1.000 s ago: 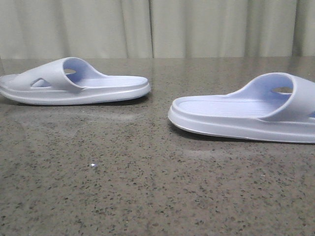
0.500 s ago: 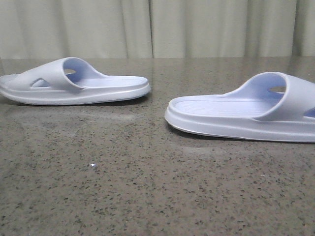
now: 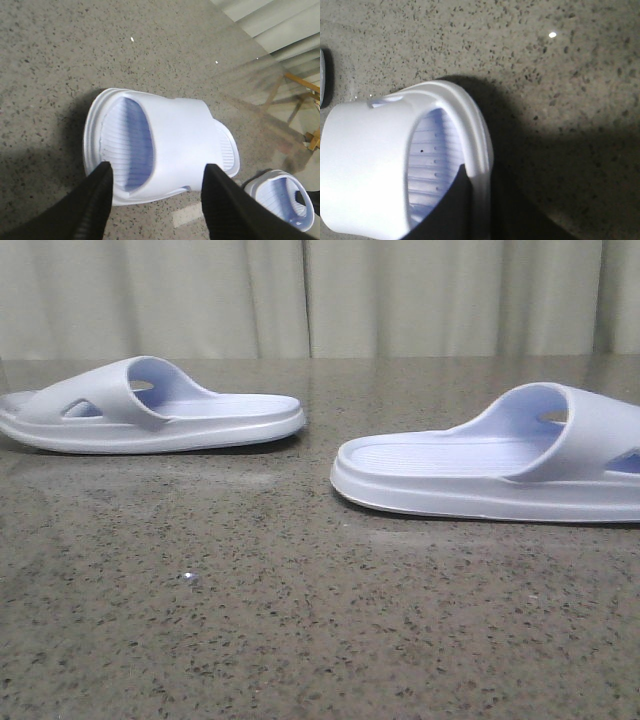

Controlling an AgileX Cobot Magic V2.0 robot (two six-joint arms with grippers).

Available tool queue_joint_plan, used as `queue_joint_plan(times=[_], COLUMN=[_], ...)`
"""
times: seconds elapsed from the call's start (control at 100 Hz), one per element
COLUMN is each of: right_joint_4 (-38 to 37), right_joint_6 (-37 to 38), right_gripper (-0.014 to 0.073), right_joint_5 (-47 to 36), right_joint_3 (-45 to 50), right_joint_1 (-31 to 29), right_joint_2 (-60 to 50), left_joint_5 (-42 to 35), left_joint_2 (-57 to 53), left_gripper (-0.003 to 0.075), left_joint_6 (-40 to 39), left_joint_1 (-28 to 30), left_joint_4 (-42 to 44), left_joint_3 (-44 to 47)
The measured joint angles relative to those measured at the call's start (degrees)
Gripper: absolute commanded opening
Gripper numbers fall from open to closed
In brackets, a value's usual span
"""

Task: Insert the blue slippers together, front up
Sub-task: 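Lift both slippers off the table, gripped at their toe rims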

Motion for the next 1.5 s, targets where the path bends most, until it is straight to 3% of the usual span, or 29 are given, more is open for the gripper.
queue_joint_plan(times=[0.35, 1.01, 1.19, 1.37, 1.5], right_joint_4=[1.29, 1.74, 1.86, 1.85, 2.11], right_joint_6=[-1.33, -2.26, -2.26, -2.26, -2.26], right_gripper=[-0.0107, -0.0107, -0.0107, -0.0107, -0.0107], right_joint_5=[0.0, 0.0, 0.0, 0.0, 0.0], right_joint_3=[0.0, 0.0, 0.0, 0.0, 0.0], right_joint_1=[0.0, 0.0, 0.0, 0.0, 0.0], right_joint_2=[0.0, 0.0, 0.0, 0.0, 0.0], left_joint_5=[0.14, 0.23, 0.23, 0.1, 0.5], left_joint_2=[8.01, 14.37, 14.37, 14.37, 14.37], left_gripper=[0.0351, 0.0342, 0.0237, 0.0013, 0.0015], left_joint_6=[0.0, -1.89, -1.98, -2.26, -2.43], left_joint_1=[0.0, -5.46, -7.14, -7.48, -7.48], left_joint_4=[1.25, 4.67, 5.52, 5.64, 5.52], left_joint_3=[-3.22, -9.98, -10.18, -10.27, -10.27])
